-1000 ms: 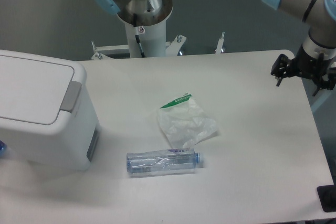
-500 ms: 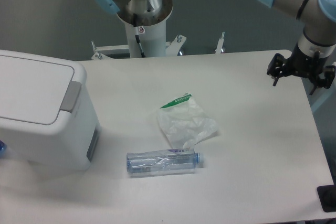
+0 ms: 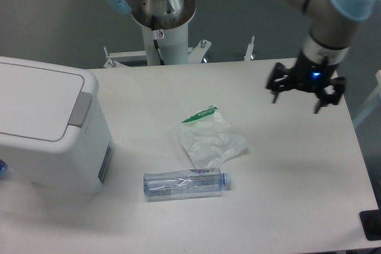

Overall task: Open the trash can
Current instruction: 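Move the gripper across the table toward the white trash can lid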

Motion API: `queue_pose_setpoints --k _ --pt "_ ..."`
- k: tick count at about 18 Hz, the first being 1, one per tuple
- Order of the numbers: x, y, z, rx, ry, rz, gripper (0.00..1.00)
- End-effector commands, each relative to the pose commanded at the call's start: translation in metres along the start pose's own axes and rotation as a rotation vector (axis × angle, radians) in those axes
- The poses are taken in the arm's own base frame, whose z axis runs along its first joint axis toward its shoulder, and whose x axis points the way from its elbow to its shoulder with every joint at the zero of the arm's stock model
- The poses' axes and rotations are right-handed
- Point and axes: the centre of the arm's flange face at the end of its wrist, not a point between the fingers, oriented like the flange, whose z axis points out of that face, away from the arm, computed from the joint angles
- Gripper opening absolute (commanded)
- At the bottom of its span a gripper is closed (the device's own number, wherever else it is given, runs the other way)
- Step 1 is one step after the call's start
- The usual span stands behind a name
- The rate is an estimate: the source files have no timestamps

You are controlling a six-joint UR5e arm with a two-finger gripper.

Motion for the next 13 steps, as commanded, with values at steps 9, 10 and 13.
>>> queue_pose_setpoints --k 9,10,13 --pt "0.131 -0.066 -0.008 0.079 0.15 -0.175 1.0" --pt "0.146 -0.074 -0.007 0.082 0.162 -0.172 1.0" --pt "0.157 -0.083 -0.009 0.096 0.186 -0.205 1.0"
